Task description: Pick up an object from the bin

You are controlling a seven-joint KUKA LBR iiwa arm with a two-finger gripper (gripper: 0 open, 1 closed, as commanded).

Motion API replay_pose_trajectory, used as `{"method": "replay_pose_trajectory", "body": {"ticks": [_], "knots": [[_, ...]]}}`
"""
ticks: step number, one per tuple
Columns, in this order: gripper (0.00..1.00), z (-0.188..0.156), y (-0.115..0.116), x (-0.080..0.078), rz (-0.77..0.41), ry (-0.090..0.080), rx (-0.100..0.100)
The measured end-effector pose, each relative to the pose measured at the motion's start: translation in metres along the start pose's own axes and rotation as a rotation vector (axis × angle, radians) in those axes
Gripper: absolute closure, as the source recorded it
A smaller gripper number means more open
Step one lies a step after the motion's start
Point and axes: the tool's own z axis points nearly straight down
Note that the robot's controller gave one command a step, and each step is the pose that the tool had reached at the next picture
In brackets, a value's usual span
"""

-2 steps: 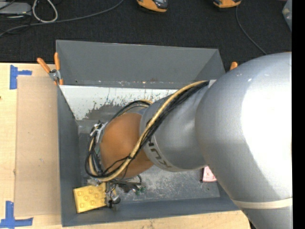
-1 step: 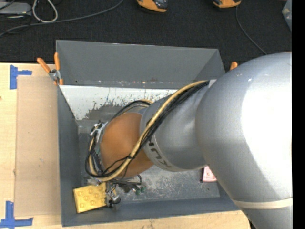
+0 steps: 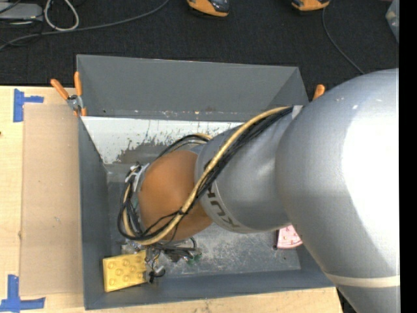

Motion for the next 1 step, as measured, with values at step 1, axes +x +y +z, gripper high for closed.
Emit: {"method": "replay_pose_trajectory", "body": {"ticks": [1], "knots": [[1.00, -0.0282, 0.0008, -0.0008, 0.002, -0.002, 0.000]]}}
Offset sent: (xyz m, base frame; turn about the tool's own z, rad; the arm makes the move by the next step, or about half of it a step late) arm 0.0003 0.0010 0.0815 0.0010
